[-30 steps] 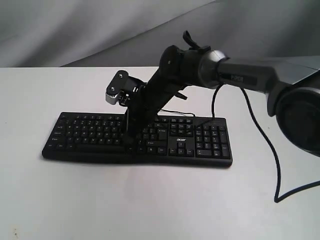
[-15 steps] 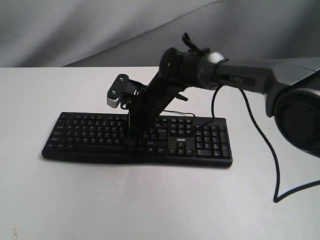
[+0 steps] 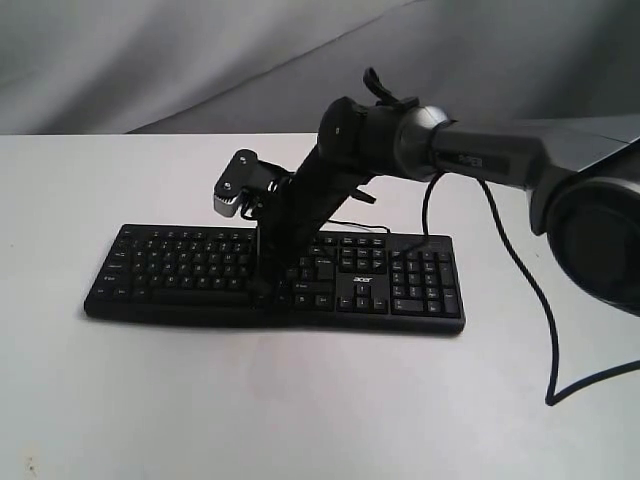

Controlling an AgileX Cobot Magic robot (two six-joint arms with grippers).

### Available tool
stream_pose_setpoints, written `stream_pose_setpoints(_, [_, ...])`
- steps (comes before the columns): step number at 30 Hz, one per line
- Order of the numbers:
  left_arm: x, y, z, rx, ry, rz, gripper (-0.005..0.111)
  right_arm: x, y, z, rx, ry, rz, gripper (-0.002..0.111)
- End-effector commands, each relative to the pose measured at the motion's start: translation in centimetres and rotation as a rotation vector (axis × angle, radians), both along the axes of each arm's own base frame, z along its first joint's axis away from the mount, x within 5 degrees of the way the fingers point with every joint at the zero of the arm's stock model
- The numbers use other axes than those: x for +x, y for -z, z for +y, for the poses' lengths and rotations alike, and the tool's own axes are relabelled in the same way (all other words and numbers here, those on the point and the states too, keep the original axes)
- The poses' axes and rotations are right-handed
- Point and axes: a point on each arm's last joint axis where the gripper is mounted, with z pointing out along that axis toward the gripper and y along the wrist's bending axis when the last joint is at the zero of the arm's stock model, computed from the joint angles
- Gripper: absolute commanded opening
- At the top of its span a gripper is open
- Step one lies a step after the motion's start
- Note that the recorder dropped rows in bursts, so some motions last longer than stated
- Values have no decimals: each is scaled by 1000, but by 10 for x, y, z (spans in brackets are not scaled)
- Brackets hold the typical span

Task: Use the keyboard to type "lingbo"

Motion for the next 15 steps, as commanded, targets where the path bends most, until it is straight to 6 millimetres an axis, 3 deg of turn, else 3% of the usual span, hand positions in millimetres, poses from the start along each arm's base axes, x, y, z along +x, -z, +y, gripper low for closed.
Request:
stream_pose_setpoints(1, [0,1,0,-5,0,-6,1,3,-18,4,36,21,-80,0])
stream_pose_setpoints(15, [0,1,0,-5,0,-6,1,7,-17,11,81,41,-131,0])
